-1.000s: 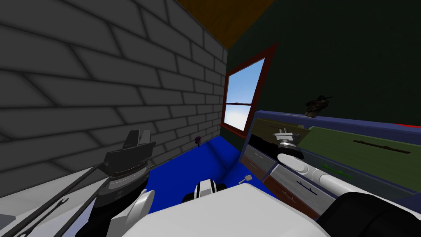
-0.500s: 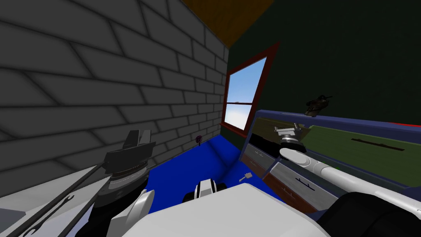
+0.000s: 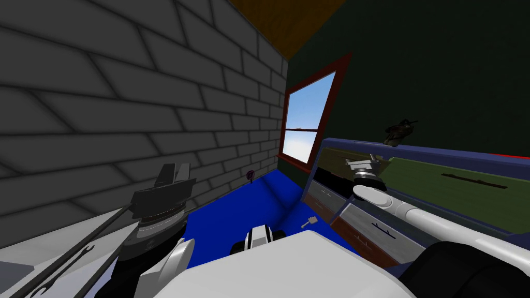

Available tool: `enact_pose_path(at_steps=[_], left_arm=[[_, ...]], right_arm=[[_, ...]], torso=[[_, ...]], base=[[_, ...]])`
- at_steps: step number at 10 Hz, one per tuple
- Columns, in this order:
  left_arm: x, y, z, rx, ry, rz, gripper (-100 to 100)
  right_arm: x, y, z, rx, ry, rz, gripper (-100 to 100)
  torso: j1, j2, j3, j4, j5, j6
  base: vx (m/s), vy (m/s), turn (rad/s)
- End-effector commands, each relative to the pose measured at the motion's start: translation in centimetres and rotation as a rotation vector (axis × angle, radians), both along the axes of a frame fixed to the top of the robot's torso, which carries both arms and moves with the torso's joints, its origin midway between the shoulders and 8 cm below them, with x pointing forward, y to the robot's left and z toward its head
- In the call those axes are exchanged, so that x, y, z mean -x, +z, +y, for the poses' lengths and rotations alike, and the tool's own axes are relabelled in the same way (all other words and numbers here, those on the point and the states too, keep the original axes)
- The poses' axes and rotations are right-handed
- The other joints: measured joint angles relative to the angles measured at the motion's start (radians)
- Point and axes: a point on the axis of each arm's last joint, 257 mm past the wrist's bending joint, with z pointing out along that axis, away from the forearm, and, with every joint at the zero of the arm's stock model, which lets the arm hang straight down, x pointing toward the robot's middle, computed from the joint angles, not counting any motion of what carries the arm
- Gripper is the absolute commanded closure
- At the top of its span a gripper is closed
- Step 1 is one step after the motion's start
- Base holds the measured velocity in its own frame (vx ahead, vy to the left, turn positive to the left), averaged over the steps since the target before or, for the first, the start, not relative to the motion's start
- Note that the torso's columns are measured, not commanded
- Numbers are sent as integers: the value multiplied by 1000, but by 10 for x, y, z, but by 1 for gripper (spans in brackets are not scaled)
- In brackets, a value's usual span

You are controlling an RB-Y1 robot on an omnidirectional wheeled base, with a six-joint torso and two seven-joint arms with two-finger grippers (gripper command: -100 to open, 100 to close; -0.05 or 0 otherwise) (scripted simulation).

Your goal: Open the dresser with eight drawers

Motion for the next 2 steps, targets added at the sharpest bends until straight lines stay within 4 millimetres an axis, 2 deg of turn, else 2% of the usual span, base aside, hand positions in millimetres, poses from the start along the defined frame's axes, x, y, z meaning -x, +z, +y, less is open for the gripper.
enact_pose_path(at_steps=[1,2], left_arm=[[0,0,0,0,0,0,0],[0,0,0,0,0,0,0]], right_arm=[[0,-1,0,-1,0,2,0],[0,-2,0,-2,0,3,0]], torso=[[0,0,0,0,0,0],[-1,-1,0,0,-1,0]], base=[[0,0,0],[0,0,0]])
